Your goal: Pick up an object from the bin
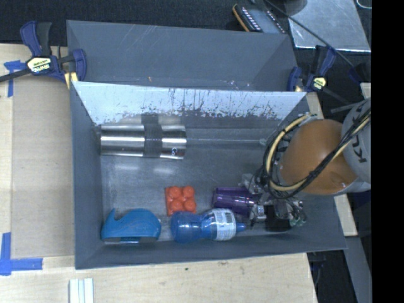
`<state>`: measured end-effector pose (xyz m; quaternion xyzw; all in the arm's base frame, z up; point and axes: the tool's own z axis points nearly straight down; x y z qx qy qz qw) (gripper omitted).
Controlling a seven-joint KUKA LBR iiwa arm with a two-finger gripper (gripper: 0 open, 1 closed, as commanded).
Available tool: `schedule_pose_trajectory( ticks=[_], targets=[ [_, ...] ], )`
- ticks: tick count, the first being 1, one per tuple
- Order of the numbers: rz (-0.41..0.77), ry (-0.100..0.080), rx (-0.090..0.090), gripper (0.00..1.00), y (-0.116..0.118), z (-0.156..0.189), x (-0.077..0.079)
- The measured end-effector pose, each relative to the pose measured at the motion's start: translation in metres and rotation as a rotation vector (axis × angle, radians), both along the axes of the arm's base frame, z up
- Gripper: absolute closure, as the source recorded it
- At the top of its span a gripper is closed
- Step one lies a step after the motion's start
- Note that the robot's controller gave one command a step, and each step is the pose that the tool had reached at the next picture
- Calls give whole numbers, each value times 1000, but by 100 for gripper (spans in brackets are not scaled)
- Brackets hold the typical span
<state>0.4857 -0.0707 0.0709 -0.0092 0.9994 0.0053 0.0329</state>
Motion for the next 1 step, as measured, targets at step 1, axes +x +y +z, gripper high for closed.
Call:
schedule_pose_trajectory(
  ticks=[1],
  targets=[
    [0,0,0,100,0,0,0]
  ],
)
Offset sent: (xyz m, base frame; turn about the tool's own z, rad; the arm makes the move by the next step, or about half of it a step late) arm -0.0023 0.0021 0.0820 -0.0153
